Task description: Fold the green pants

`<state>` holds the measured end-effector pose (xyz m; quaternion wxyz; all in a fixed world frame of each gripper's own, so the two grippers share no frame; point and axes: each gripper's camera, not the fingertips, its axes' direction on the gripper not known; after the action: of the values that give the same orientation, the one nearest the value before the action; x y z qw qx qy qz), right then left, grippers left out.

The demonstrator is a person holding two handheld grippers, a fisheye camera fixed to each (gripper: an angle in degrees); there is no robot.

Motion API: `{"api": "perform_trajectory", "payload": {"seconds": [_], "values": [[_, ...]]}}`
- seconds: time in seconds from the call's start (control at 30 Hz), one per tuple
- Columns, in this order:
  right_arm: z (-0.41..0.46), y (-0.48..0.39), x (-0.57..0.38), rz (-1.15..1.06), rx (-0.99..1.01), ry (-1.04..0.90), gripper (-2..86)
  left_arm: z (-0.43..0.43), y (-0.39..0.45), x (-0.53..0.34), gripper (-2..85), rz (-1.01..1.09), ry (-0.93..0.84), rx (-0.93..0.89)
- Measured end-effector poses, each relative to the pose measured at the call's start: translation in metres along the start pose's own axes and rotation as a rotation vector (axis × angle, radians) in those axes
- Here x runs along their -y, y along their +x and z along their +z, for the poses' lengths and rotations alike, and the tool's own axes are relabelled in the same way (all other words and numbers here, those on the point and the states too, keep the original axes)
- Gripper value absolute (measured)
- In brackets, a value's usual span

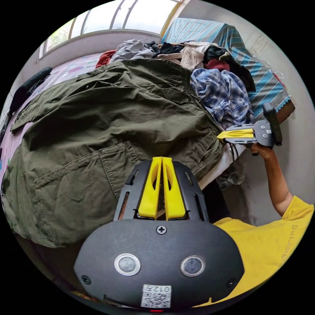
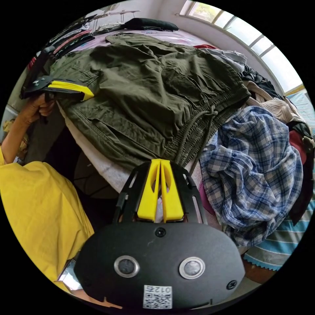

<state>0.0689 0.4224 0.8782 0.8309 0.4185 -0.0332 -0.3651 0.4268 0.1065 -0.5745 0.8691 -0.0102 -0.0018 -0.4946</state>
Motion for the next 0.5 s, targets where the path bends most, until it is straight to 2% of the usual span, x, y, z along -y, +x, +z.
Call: {"api": "perform_trajectory", "payload": {"seconds": [0.07,0.13,0.17,0.2,0.23,0.3,0.43,0.5], "values": [[0.002,-0.010,-0.005,-0.008,-0.029,0.010,0.6,-0.019,-0.015,-0.017,0.6,-0.021,0.065,-0.070],[0.004,-0.022,-0.015,-0.005,-0.062,0.035,0.6,-0.057,-0.040,-0.049,0.8,-0.091,0.241,-0.106],[0.004,-0.026,-0.017,-0.005,-0.071,0.042,0.6,-0.088,-0.063,-0.079,1.0,-0.161,0.394,-0.103],[0.006,-0.032,-0.021,-0.005,-0.086,0.053,0.6,-0.121,-0.093,-0.113,1.2,-0.265,0.536,-0.072],[0.007,-0.038,-0.025,-0.010,-0.101,0.058,0.6,-0.136,-0.110,-0.131,1.4,-0.331,0.598,-0.047],[0.009,-0.046,-0.029,-0.020,-0.118,0.056,0.6,-0.191,-0.186,-0.206,2.7,-0.629,0.753,0.078],[0.012,-0.060,-0.033,-0.023,-0.117,0.023,0.6,-0.243,-0.305,-0.298,6.5,-0.966,0.757,0.106],[0.013,-0.064,-0.036,-0.019,-0.111,0.016,0.6,-0.254,-0.362,-0.339,7.4,-1.045,0.776,0.001]]}}
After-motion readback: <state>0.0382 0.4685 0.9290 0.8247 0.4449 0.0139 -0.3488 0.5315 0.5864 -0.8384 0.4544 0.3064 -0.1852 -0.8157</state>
